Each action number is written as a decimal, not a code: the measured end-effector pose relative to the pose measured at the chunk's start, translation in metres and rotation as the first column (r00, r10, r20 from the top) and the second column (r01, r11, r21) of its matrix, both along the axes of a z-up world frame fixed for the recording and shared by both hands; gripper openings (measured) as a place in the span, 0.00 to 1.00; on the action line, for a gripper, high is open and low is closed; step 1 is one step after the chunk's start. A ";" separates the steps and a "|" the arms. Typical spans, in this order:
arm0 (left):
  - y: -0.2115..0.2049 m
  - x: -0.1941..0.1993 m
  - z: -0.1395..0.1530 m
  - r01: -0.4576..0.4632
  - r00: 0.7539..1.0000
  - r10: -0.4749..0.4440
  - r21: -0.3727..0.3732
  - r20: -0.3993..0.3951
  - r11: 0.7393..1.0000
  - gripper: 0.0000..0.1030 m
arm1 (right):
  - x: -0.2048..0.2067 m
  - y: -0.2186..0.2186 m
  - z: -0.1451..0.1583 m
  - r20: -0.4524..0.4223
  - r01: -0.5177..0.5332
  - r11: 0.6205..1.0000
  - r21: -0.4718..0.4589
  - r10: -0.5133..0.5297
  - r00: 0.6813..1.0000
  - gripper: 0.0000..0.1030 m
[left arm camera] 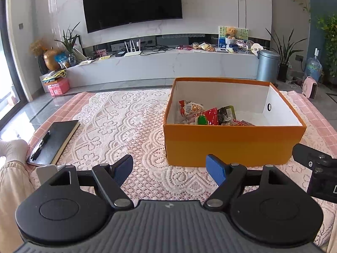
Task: Organize snacks
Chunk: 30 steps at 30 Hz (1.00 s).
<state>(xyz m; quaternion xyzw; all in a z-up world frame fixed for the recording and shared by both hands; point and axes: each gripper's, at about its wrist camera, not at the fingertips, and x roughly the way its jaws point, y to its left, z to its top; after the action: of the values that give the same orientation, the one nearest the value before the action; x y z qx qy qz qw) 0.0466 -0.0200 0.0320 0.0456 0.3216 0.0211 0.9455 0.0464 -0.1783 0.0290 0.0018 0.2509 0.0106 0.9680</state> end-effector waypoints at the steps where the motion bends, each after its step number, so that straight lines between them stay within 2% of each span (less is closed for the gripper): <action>1: 0.000 0.000 0.000 -0.001 1.000 0.001 0.003 0.002 1.000 0.89 | 0.000 0.000 0.000 0.002 0.001 1.000 -0.002 -0.001 1.000 0.96; 30: 0.002 0.000 -0.001 0.005 1.000 -0.005 0.001 -0.004 1.000 0.89 | -0.005 0.003 0.000 0.016 -0.001 1.000 -0.028 0.002 1.000 0.96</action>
<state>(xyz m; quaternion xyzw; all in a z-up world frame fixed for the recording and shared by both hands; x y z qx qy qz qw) 0.0467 -0.0182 0.0305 0.0467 0.3233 0.0190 0.9449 0.0412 -0.1755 0.0293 -0.0122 0.2431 0.0078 0.9699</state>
